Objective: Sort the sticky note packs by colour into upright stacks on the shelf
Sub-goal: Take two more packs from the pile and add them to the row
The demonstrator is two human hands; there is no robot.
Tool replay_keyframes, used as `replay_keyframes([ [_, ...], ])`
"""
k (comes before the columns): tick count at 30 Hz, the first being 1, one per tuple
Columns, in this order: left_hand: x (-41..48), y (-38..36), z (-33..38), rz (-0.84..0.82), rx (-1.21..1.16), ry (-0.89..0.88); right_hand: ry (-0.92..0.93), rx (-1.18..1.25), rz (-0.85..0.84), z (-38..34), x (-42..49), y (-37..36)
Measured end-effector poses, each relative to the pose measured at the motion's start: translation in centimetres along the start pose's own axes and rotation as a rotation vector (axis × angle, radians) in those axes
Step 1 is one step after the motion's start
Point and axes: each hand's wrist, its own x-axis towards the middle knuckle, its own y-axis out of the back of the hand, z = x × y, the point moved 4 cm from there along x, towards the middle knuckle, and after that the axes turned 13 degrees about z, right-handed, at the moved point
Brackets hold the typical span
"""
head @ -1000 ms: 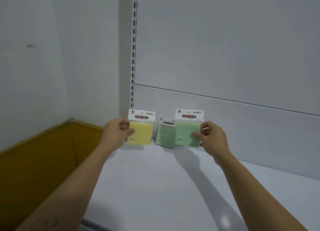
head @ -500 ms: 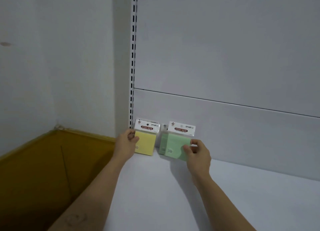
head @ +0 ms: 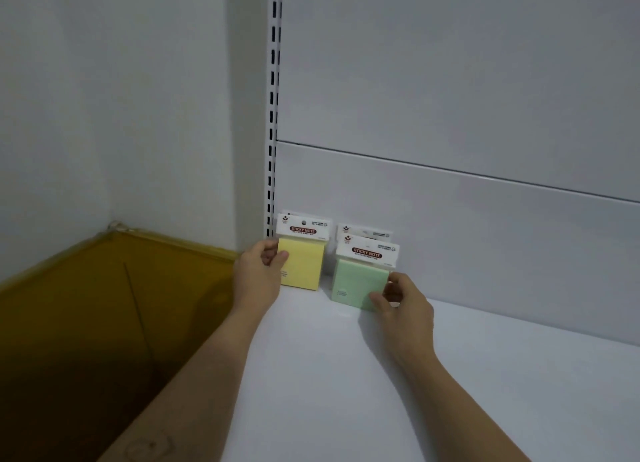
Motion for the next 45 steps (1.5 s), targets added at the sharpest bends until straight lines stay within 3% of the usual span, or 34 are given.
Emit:
replay_keyframes([
  [9,-0.3,0.4,0.3,-0.133,0.037,0.01,-0.011,-0.074,0.0,-0.3,0.4,0.3],
  [24,0.0,0.0,-0.3,-0.118,0.1,-0.067,-0.057,-0.163,0.041,-0.2,1.3,-0.5],
  [29,-0.2,0.9,0.2,-0.076,0.236,-0.09,-0.034,-0.21,0.031,-0.2,1.0,-0.5],
  [34,-1.6,2.4,4.3,-0.064,0.414,-0.408,0.21,-0.445,0.033,-1.6,0.9,1.2],
  [38,-4.7,0.7,7.0,-0.291,0.433,-0.607,0.412,-0.646,-0.03,-2.8,2.0,4.6],
  [41,-6.9,-2.0,8.3,-0.467,0.502,-0.676,0.421,-0.742,-0.036,-2.8,2.7,8.1],
  [45,-9.3,-5.1,11.1,-0.583,0.522,-0.788,0.354,-0.821,-0.021,-2.7,3.4,12.9],
])
